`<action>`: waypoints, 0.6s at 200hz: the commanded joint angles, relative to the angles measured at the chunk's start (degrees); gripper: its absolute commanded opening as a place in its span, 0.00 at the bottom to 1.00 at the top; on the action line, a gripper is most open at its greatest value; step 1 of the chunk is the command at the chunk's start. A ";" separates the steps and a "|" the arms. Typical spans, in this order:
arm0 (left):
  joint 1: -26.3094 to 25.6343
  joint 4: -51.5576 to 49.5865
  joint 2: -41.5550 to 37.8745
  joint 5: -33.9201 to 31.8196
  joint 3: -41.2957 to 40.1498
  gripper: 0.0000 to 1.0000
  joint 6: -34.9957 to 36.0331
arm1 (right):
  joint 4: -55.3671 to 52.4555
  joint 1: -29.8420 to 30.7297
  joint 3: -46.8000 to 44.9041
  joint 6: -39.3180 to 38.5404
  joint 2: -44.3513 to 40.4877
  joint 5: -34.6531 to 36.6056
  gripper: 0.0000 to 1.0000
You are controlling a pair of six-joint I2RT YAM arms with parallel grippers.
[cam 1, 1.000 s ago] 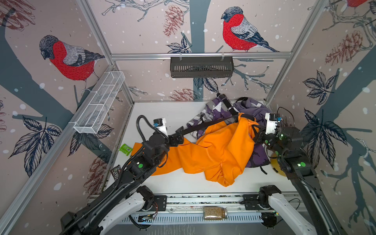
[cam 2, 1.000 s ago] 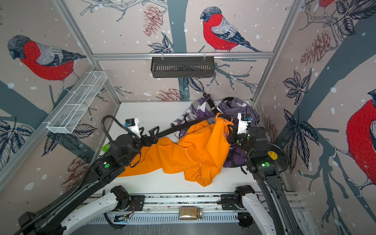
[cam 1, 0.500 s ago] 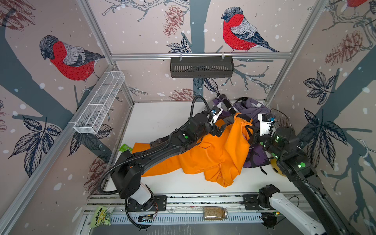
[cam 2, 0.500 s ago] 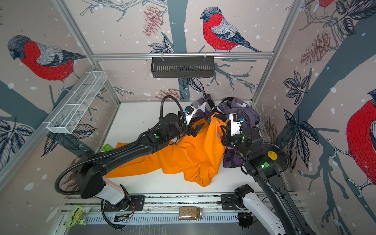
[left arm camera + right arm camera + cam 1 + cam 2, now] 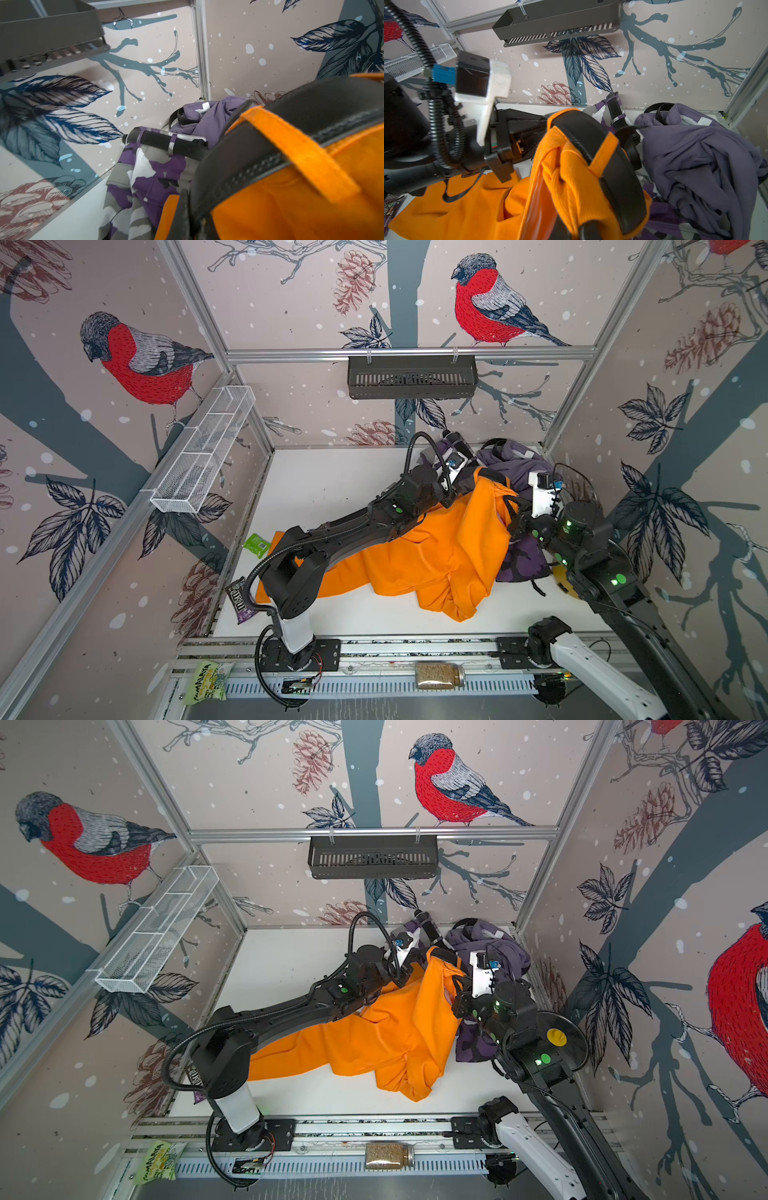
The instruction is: Remove the belt from the trousers
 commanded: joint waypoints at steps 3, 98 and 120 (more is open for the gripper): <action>4.33 5.51 -6.36 -5.28 -6.80 0.00 -3.77 | 1.06 -0.53 0.90 0.08 -1.02 8.00 0.00; 30.61 3.96 -27.87 -4.91 -26.83 0.00 -16.41 | -2.58 -8.16 2.35 1.00 -2.61 15.38 0.00; 36.77 5.06 -30.24 -3.10 -28.94 0.00 -21.15 | -3.15 -10.05 2.58 1.12 -2.51 15.01 0.00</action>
